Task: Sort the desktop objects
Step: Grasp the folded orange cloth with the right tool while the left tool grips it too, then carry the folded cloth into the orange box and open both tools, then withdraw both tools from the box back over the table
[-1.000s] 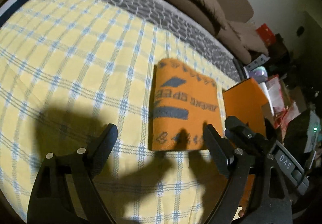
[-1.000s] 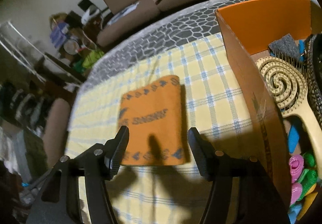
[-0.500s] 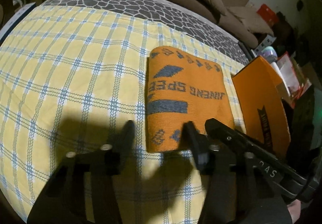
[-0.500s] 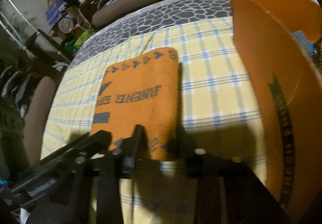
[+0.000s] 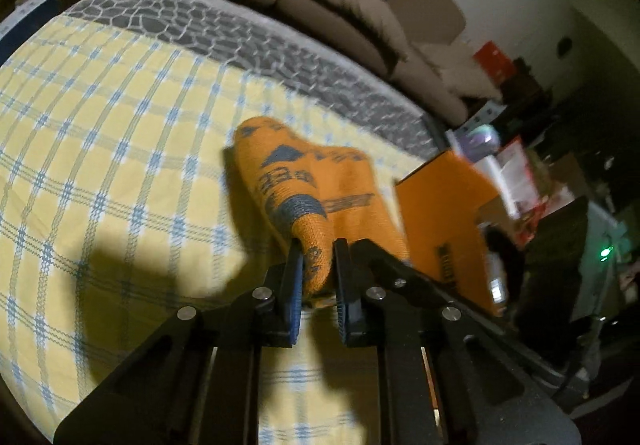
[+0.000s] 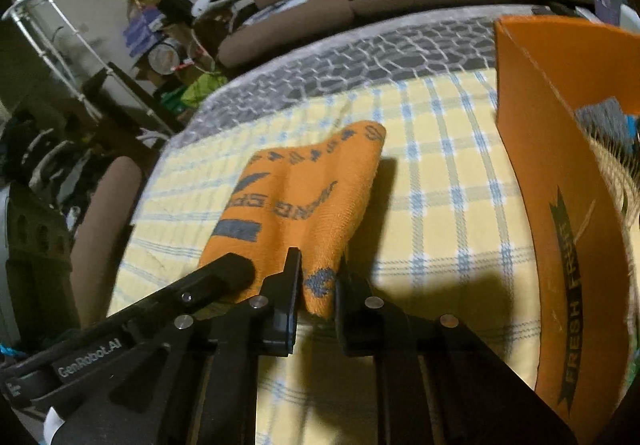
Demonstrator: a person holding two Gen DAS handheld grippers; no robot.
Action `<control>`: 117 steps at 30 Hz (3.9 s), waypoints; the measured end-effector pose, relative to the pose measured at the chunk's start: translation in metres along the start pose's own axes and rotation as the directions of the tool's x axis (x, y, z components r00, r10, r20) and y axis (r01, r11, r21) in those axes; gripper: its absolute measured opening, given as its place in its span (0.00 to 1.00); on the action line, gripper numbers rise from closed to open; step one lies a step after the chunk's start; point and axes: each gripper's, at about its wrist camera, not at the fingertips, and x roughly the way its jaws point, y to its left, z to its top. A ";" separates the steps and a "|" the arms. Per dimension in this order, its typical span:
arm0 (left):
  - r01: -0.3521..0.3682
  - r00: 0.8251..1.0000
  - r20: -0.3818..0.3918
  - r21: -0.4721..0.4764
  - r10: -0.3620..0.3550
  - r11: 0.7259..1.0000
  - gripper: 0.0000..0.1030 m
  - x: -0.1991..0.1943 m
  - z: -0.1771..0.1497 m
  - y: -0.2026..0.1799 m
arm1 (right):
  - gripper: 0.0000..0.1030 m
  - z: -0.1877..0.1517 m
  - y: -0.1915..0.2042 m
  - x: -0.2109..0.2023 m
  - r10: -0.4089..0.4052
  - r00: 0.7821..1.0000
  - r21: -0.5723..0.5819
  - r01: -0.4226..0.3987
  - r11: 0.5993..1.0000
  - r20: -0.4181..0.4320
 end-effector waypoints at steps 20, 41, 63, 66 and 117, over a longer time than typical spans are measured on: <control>0.211 0.977 0.001 0.209 -0.215 0.955 0.12 -0.002 0.021 -0.148 | 0.13 0.035 -0.052 -0.140 0.038 0.959 0.076 -0.062 0.995 0.280; 0.185 0.973 -0.191 0.310 -0.129 0.933 0.13 0.101 -0.053 -0.245 | 0.13 0.013 -0.191 -0.196 -0.136 0.947 0.293 0.046 0.955 0.292; -0.002 0.942 -0.303 0.424 0.144 0.906 0.32 0.119 -0.078 -0.248 | 0.15 -0.002 -0.199 -0.164 -0.432 0.900 0.146 0.421 0.895 0.055; 0.008 0.952 -0.282 0.421 0.122 0.907 0.39 0.105 -0.076 -0.245 | 0.19 -0.002 -0.198 -0.168 -0.428 0.902 0.152 0.416 0.896 0.051; -0.229 0.964 -0.052 0.343 0.262 0.911 1.00 -0.066 -0.188 -0.165 | 0.99 -0.143 -0.120 -0.263 -0.421 0.896 -0.055 0.432 0.900 0.139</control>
